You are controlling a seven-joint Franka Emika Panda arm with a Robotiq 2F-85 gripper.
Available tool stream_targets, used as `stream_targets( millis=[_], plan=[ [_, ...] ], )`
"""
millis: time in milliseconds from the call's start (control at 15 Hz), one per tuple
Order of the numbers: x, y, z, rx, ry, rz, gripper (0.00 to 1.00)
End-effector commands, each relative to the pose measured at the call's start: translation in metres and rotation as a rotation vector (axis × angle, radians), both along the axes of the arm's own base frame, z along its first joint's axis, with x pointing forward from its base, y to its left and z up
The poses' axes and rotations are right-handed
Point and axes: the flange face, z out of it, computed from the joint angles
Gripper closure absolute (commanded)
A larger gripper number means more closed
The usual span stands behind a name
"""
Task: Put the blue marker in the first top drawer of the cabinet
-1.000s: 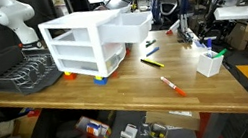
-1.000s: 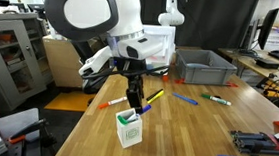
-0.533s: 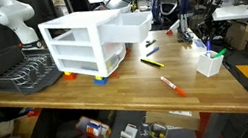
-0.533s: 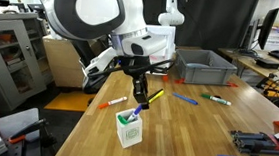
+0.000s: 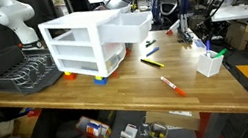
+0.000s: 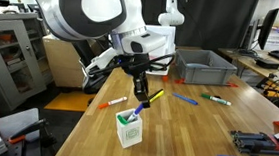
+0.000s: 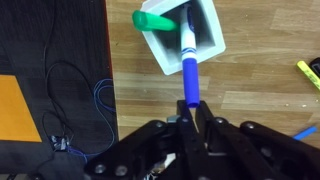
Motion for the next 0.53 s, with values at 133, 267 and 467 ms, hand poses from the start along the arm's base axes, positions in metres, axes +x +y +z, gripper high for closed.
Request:
stream_targets(
  millis=[133,267,467],
  plan=[
    [0.007,-0.004,0.019,-0.027,-0.03,-0.006,0.97],
    [0.013,-0.006,0.042,-0.04,-0.079,-0.004,0.97],
    [0.025,-0.008,0.098,-0.098,-0.196,0.031,0.97]
  ],
)
